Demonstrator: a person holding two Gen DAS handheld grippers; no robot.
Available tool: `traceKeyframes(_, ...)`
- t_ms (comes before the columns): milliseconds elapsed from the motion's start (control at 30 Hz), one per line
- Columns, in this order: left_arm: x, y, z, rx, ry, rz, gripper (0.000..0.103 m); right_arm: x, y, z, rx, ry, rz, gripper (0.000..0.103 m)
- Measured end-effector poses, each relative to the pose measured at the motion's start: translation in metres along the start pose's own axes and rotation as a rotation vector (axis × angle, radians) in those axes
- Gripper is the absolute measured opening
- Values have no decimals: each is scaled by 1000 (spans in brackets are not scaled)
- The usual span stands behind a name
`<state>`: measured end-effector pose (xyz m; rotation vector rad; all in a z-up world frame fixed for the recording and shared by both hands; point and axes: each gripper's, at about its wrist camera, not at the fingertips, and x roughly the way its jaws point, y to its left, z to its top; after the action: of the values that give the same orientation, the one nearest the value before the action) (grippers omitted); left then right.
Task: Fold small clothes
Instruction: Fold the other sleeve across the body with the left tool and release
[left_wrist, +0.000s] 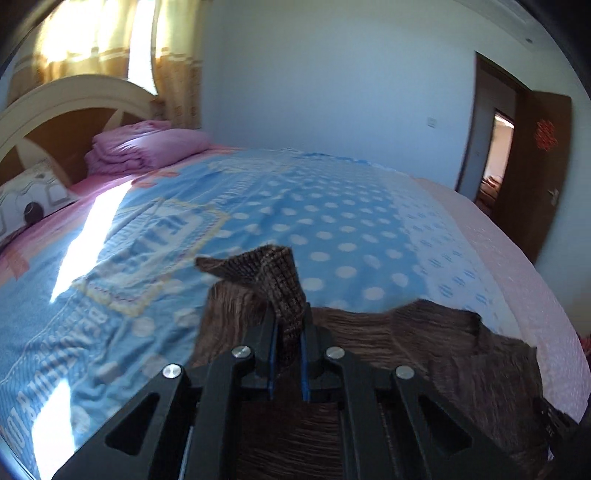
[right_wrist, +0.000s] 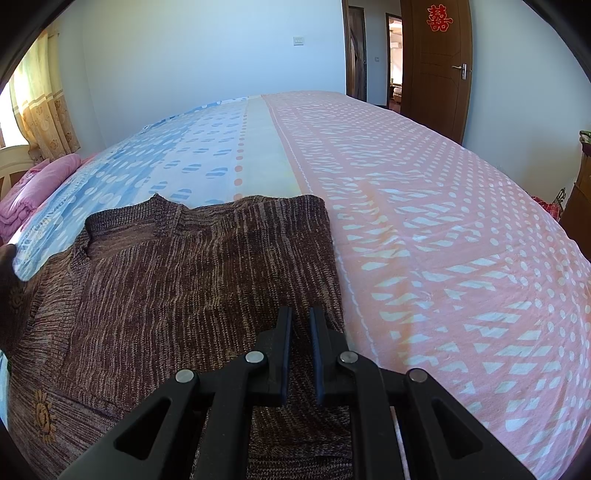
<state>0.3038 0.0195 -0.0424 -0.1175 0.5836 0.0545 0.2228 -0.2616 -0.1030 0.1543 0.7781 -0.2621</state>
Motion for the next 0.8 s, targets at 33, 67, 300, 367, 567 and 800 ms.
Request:
traceKeyframes(33, 1, -19, -8, 36, 16, -30, 10, 0, 0, 0, 0, 0, 0, 10)
traceKeyframes(67, 3, -32, -16, 66, 30, -47, 10, 0, 0, 0, 0, 0, 0, 10)
traceKeyframes(300, 27, -79, -76, 236, 212, -68, 11, 0, 0, 0, 0, 0, 0, 10)
traceKeyframes(367, 25, -72, -74, 227, 232, -87, 16, 0, 0, 0, -1, 0, 0, 10)
traceKeyframes(567, -10, -37, -69, 213, 174, -62, 77, 1, 1, 0, -6, 6, -7, 10)
traceKeyframes(800, -12, 28, -86, 93, 160, 70, 76, -18, 30, 18, -5, 12, 46, 12)
